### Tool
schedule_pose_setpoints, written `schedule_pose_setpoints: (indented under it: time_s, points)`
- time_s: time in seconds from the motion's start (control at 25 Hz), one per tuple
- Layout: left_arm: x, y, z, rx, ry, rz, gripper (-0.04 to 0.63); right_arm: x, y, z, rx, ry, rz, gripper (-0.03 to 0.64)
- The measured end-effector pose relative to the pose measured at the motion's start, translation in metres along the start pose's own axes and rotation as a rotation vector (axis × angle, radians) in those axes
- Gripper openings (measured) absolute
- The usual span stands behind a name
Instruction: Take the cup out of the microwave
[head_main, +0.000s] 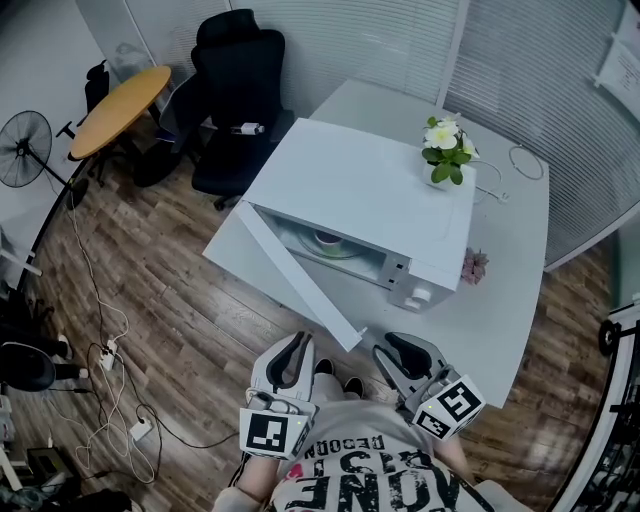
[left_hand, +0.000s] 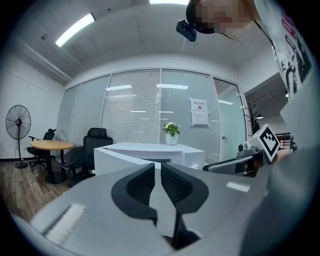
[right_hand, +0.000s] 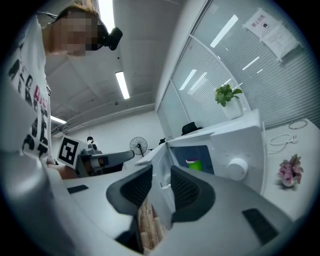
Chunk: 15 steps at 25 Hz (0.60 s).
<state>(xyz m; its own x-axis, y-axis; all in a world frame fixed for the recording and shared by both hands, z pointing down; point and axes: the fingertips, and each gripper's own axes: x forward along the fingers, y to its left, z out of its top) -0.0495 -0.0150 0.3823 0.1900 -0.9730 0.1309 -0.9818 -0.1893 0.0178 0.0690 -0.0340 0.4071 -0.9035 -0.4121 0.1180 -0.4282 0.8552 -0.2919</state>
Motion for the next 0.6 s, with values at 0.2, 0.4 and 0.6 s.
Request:
schedule_pose_setpoints:
  time_s: [0.2,0.4,0.6]
  points:
    - [-0.004,-0.002,0.003,-0.005,0.003,0.001,0.048,0.013,0.014,-0.013,-0.018,0.062,0.085,0.117]
    - [-0.013,0.001,0.015,0.0,-0.014,0.023,0.049,0.024,0.016,-0.023,-0.015,0.094,0.133,0.118]
    - [-0.022,0.0,0.017,-0.035,0.019,0.045,0.049,0.029,0.017,-0.028,-0.018,0.109,0.161,0.12]
